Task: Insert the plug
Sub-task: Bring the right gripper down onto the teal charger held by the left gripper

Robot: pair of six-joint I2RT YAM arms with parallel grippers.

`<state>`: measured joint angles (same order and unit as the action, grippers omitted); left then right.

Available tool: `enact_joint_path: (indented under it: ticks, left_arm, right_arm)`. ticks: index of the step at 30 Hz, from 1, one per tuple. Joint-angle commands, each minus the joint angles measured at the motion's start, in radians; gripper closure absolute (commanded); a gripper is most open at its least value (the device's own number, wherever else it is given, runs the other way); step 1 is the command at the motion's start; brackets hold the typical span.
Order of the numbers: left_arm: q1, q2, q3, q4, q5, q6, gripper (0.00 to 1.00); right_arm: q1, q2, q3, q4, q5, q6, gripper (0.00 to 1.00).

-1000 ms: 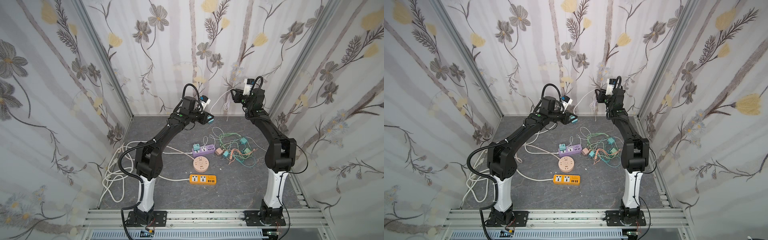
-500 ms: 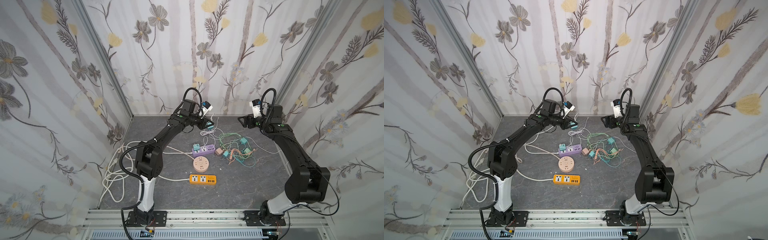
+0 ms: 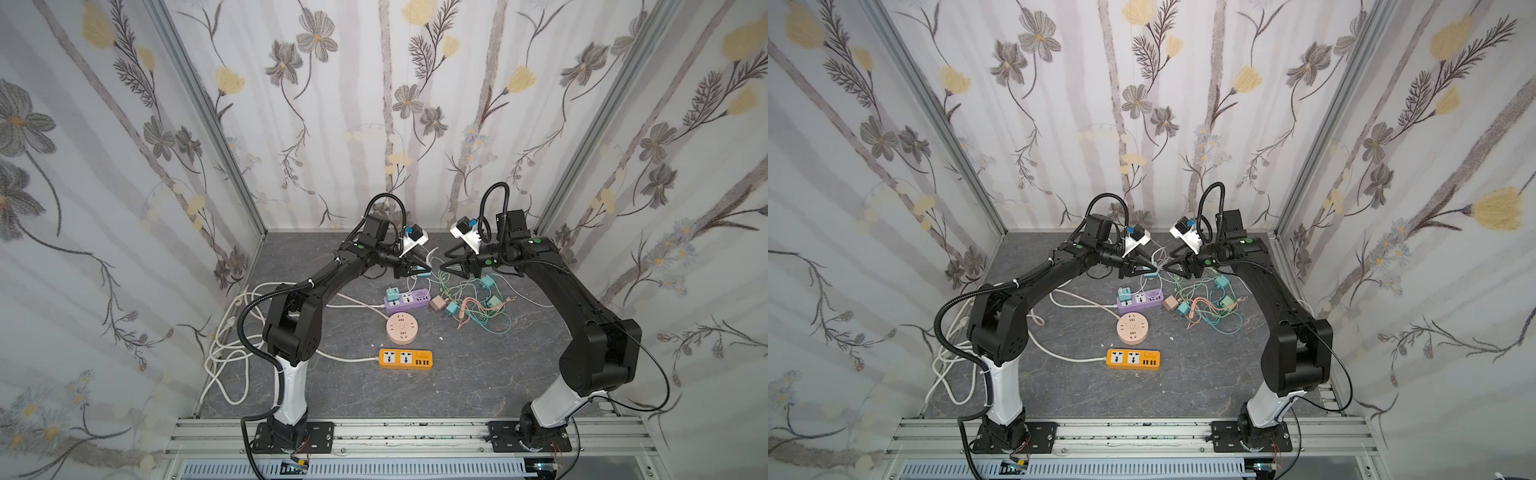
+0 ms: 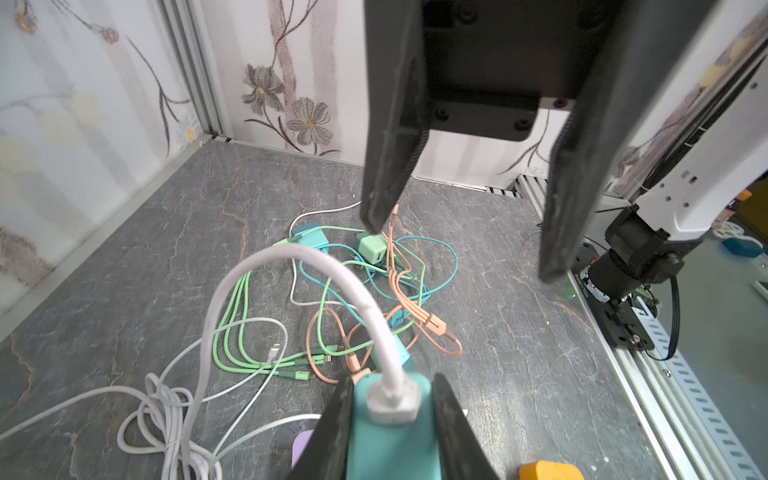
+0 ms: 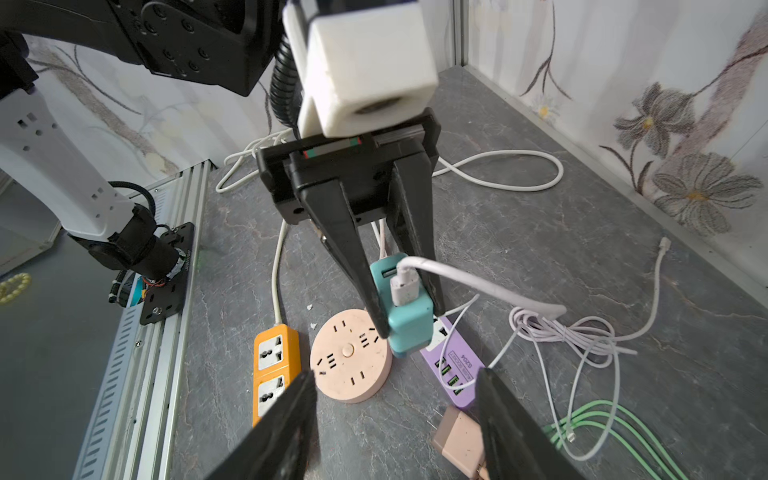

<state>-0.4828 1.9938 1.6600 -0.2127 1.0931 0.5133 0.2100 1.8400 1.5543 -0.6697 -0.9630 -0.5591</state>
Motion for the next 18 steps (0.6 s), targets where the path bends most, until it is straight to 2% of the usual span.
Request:
enact_joint_path:
  ticks: [1,7,13,18]
  left_arm:
    - [-0.001,-0.010,-0.016,0.050,0.054,0.091,1.00]
    - [-0.005,-0.002,-0.017,0.070,0.048,0.093,1.00]
    - [-0.005,0.001,-0.022,0.079,0.049,0.086,1.00]
    - [-0.005,-0.002,-0.023,0.079,0.050,0.083,1.00]
  right_arm:
    - [0.016,0.031,0.030,0.002,-0.063,-0.026,0.39]
    - [0.058,0.085,0.037,0.098,-0.110,0.041,0.46]
    - [0.065,0.104,0.000,0.309,-0.107,0.214,0.56]
    - [0.068,0.105,-0.007,0.327,-0.116,0.226,0.68]
